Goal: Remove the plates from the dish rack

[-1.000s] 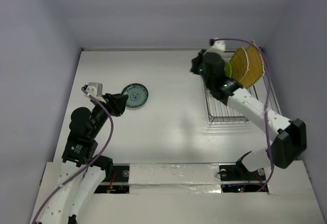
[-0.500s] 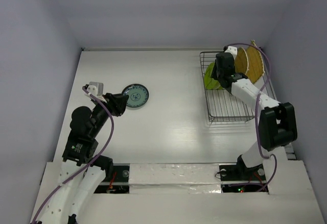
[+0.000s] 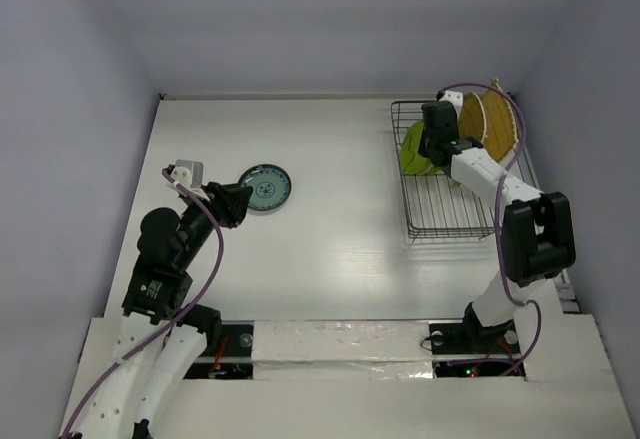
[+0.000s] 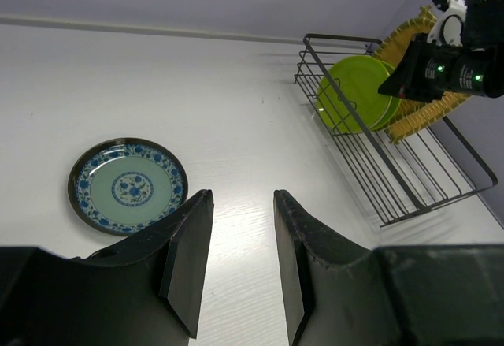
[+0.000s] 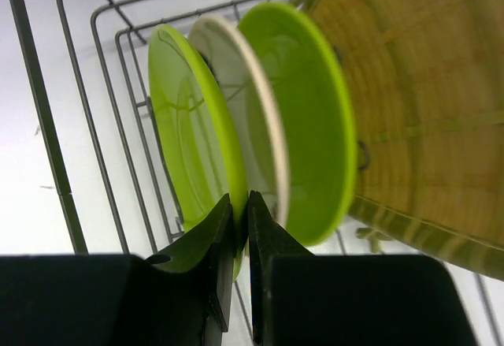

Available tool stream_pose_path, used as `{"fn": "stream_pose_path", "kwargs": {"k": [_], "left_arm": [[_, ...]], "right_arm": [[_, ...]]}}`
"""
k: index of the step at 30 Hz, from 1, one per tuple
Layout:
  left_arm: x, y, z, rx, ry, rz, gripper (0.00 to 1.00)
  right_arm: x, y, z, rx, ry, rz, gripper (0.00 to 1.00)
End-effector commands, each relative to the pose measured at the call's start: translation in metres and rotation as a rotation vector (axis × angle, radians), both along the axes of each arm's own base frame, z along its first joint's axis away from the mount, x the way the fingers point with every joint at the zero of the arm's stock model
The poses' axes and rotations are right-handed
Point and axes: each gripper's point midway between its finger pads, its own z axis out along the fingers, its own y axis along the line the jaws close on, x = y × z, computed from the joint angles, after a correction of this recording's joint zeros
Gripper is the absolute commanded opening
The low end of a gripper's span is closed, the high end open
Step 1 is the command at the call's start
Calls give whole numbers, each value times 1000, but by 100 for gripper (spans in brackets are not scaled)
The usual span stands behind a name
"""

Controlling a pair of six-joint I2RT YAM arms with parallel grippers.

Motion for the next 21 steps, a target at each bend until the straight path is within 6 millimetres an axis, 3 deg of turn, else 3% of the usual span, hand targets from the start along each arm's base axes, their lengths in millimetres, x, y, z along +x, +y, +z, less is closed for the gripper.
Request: {"fn": "stream_pose_path", "kwargs": {"k": [1,4,9,14,15,16,17,20,21], "left_arm": [[0,-4,28,-18,-78,-22,33],[0,-4,28,-17,-78,-22,33],[0,-2,28,-18,-79,-13,33],[-1,-1,29,-19,-82,-13,33],[0,-2,28,-20,-80,-13,33],[-1,-1,29,-19,-84,-13,33],[-1,-2,29,-21,-83,-14,33],[-2,-1,30,-22,-87,-14,33],[-2,-2,31,-23,-90,-16,33]], "right_arm": [[5,-10,75,-8,-187,-32,2],[-1,-16,105,-29,-249,-37,0],[-9,-7,150,-89,-321,-21,0],[-29,7,188,-83,-398,-9,0],[-32,16,190,-60,-408,22,0],[-37,38,198,20,-441,101,0],[-39,44,199,49,-454,102,0],[-45,130,183,285,-450,397,0],[-44,148,174,331,-439,444,0]]}}
